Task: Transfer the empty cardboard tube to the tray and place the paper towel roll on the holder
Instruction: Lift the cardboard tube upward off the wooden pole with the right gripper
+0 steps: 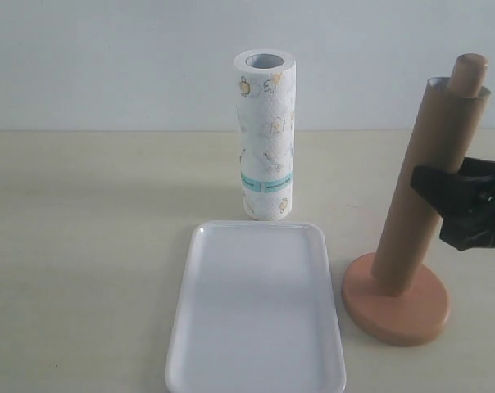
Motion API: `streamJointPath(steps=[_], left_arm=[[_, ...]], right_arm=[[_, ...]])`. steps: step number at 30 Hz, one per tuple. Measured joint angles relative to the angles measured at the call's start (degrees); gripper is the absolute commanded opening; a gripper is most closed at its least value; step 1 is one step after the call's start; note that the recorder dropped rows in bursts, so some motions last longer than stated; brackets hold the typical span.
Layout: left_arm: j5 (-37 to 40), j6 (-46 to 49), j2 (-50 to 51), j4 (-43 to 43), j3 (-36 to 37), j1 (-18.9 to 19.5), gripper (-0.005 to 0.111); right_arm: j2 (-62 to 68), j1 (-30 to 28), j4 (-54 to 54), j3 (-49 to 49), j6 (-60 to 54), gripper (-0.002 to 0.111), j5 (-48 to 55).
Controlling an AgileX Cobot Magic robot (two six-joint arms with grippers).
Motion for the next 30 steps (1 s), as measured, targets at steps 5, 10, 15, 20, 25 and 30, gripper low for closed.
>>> streamJointPath(steps=[5,10,15,20,25,30], left_arm=[[0.0,0.0,0.0,0.0,0.0,0.0,0.004],[0.0,0.0,0.0,0.0,0.0,0.0,0.004],[0.0,0.0,0.0,0.0,0.0,0.0,0.004],[0.0,0.0,0.0,0.0,0.0,0.0,0.004],[0.0,0.0,0.0,0.0,0.0,0.0,0.004],[0.0,0.0,0.0,0.0,0.0,0.0,0.004]], right_arm=[[-5.4,0.0,2.1,0.0,-0.5,0.0,1.0],[-14.6,0.0,2.4,0.0,1.2,0.0,3.1],[-25.8,0.0,2.6,-0.5,4.5,0.0,6.5],[-33.4,0.0,2.5,-4.1,8.0,0.0,9.8],[-36.3,0.0,0.1,-9.3,13.2,0.0,11.7],[-36.3,0.0,-4.3,-16.3,19.5,0.0,12.3]])
